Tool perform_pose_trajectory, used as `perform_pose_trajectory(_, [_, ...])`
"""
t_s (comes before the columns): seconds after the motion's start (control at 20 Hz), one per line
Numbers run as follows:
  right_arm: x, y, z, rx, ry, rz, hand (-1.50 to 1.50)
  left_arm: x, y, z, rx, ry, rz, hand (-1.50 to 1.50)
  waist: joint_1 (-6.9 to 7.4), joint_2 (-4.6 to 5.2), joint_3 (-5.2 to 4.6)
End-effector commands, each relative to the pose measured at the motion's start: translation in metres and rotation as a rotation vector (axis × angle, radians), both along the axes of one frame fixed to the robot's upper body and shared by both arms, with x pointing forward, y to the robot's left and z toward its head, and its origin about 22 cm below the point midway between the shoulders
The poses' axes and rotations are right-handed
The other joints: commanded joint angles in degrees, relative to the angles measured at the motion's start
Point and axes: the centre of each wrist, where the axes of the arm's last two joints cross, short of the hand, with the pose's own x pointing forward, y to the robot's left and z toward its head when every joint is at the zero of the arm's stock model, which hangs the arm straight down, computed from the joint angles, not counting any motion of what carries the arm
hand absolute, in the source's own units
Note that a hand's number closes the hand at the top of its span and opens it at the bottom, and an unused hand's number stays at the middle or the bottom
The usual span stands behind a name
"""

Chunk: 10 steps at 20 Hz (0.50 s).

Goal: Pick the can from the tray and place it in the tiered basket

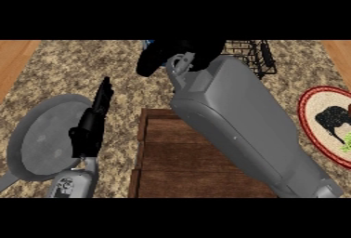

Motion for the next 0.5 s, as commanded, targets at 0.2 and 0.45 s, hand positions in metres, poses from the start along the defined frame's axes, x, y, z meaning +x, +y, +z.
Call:
perform_pose_trajectory(0.2, [0.038,-0.005,-0.007,-0.021,0.005,-0.22,1.5,0.01,-0.004,0.009,-0.001,-0.018,-0.001,0.0,-0.74,0.26,0.05])
perform_pose_trajectory(0.45, [0.061,-0.028,-0.004,-0.063,-0.002,-0.23,1.5,0.002,-0.006,-0.003,-0.017,-0.003,-0.004,0.0,-0.81,0.18,0.06])
